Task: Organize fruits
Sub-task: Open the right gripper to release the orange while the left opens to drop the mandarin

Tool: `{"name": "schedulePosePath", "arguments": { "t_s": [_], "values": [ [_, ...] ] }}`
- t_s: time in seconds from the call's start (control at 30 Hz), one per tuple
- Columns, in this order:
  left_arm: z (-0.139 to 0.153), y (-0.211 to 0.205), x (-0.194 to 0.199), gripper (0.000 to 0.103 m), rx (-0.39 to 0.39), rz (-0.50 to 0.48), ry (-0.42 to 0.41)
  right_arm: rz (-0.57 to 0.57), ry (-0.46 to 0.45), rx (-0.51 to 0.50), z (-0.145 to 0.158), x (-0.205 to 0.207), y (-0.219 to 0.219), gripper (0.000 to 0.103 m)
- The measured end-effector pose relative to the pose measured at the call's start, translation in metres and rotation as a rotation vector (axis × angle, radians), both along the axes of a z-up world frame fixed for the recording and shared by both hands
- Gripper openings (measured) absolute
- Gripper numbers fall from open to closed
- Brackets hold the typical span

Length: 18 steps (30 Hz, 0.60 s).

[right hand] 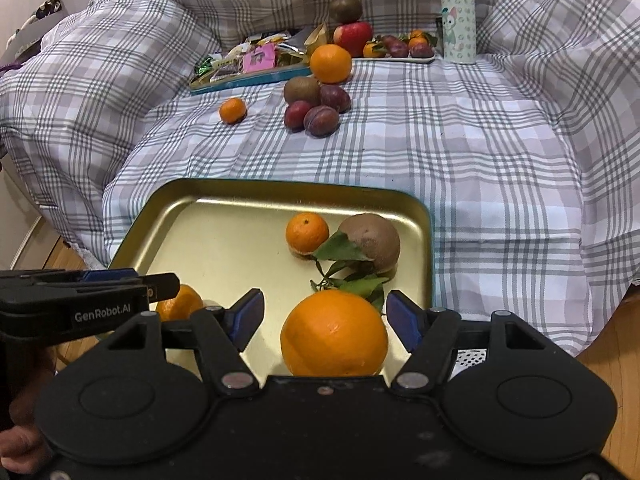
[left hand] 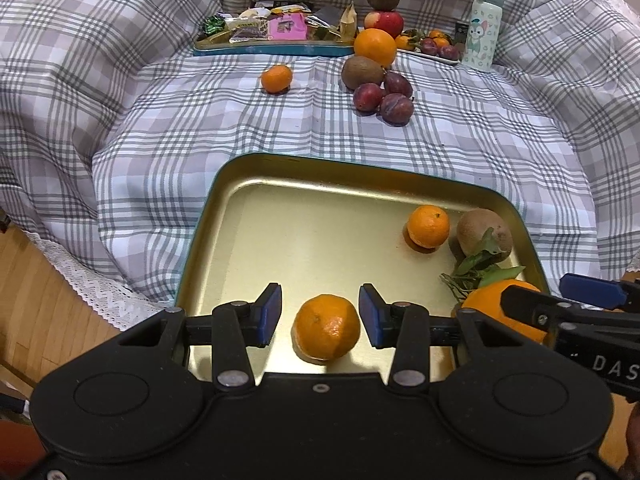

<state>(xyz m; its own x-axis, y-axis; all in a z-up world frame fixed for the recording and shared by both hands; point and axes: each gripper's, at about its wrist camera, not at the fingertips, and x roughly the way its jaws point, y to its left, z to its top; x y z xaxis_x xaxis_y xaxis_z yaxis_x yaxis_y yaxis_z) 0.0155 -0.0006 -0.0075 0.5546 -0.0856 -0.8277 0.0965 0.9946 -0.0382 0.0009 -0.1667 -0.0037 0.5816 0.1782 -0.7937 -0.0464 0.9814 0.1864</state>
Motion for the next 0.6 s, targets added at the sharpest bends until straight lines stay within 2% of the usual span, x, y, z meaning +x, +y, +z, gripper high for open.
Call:
{"name": "schedulePosePath", "arguments": {
  "t_s": [0.6],
  "values": [
    [0.0030,-0.0037,-0.0042,0.051,0.033,0.007,-0.012,-0.057,-0.015,0.003,0.0044,-0.0004,-0.0045,0.072]
  ]
}}
